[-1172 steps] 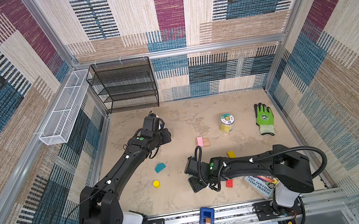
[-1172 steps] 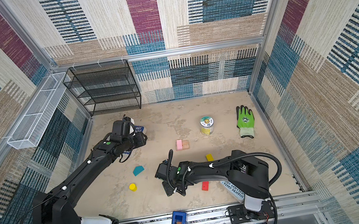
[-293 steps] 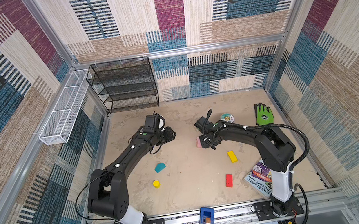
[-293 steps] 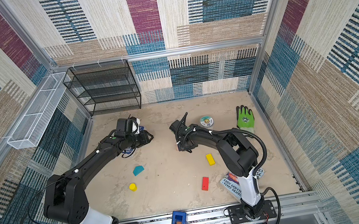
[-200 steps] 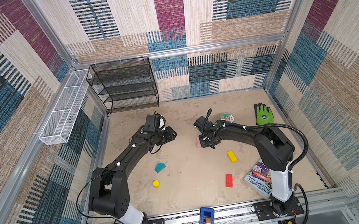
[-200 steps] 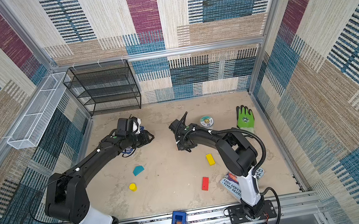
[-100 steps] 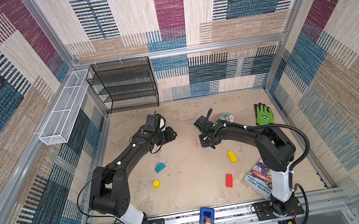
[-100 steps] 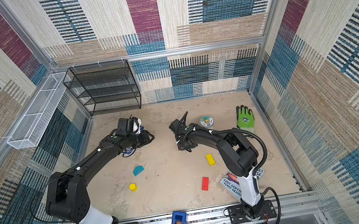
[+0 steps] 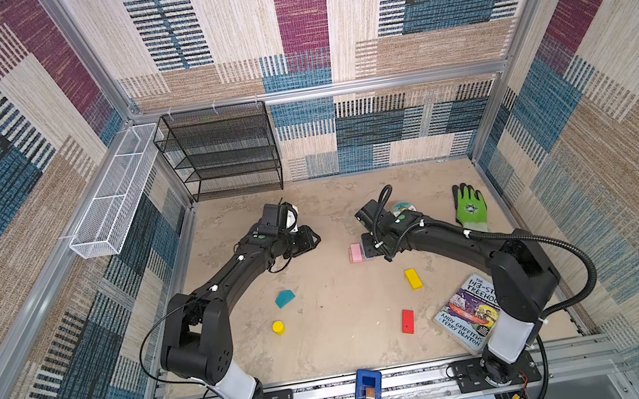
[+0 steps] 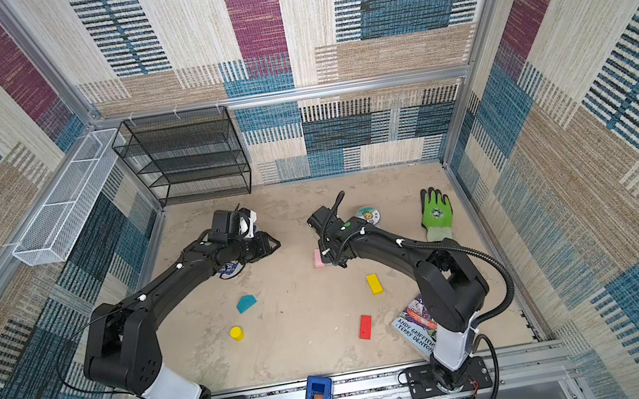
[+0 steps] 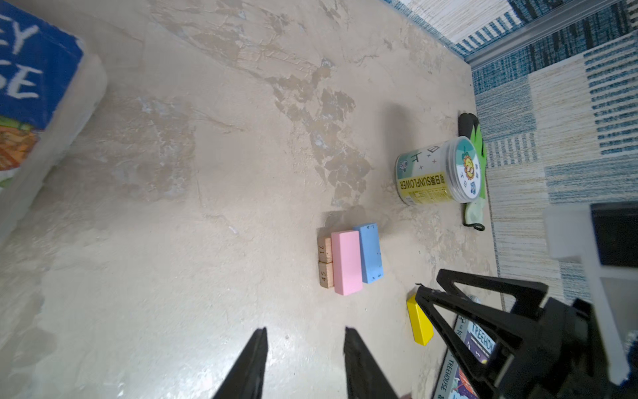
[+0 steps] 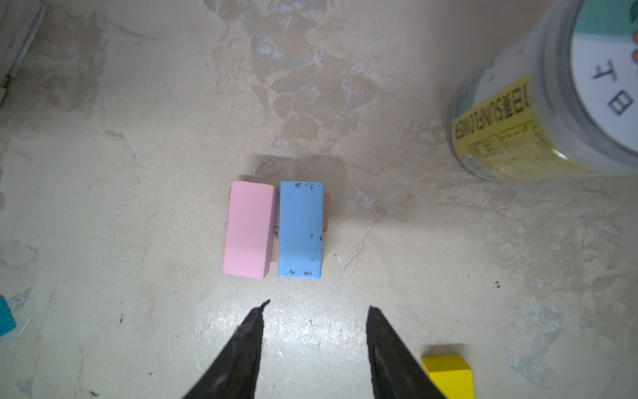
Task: Build the wood block tower
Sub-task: 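Open the right gripper and raise it while the left gripper moves toward the stack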
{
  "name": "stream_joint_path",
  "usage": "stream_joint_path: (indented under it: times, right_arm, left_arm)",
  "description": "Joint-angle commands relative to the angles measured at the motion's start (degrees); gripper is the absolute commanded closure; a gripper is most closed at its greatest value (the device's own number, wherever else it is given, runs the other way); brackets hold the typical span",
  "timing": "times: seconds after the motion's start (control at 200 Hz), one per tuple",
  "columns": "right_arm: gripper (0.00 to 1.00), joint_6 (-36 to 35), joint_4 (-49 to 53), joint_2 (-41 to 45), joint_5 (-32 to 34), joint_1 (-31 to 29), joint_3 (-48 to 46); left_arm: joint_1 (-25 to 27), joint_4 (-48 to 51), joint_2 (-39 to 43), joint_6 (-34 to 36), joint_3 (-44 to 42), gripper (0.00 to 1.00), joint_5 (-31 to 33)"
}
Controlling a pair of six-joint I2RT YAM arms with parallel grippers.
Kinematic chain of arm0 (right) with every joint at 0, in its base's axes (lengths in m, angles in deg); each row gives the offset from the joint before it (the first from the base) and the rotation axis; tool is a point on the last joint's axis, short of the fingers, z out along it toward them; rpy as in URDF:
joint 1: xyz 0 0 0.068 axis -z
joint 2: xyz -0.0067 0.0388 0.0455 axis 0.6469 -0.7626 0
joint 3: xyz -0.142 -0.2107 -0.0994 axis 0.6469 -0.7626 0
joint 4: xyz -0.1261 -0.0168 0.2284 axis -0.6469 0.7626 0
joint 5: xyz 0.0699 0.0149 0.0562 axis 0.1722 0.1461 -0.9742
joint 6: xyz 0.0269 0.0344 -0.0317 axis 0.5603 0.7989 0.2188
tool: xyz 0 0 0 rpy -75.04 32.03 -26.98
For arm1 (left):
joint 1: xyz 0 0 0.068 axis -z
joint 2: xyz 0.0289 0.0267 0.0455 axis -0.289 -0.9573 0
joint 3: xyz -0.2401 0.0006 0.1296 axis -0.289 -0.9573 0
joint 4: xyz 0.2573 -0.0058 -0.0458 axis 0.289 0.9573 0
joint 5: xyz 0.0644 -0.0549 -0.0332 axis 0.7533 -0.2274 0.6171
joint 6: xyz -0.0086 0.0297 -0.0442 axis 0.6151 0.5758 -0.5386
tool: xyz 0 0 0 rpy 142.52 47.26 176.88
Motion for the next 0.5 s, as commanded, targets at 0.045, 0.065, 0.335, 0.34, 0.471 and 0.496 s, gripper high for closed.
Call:
stream_joint_path:
  times: [0.045,0.065,0.335,0.34,0.471,0.496]
  right_arm:
    - [0.44,-1.5,-7.6,2.2,-4.6,1.6,-2.7]
    - [0.43,-1.6,-8.4,2.5,-5.3,2.0,-3.2]
    - [0.45,-4.3,-17.1,3.6,-11.8,5.7,-7.8]
    - [0.45,-4.3,-17.3,3.6,-12.0,5.8,-7.9]
    - [0.49,-4.7,-20.2,2.9,-15.3,7.6,-9.5]
    - [0.50,-4.8,-20.5,2.5,-15.7,7.8,-9.7]
  left_arm:
    - [1.7,-0.9,-2.1,0.0,2.3,0.59,-2.9]
    - [2.0,-0.6,-2.5,0.2,2.8,0.59,-2.9]
    - [5.8,4.7,-8.8,3.3,9.5,0.57,-2.6]
    - [5.9,4.9,-8.9,3.3,9.7,0.57,-2.6]
    - [7.2,8.4,-12.3,4.8,13.2,0.59,-1.7]
    - [7.3,8.9,-12.8,5.1,13.8,0.59,-1.5]
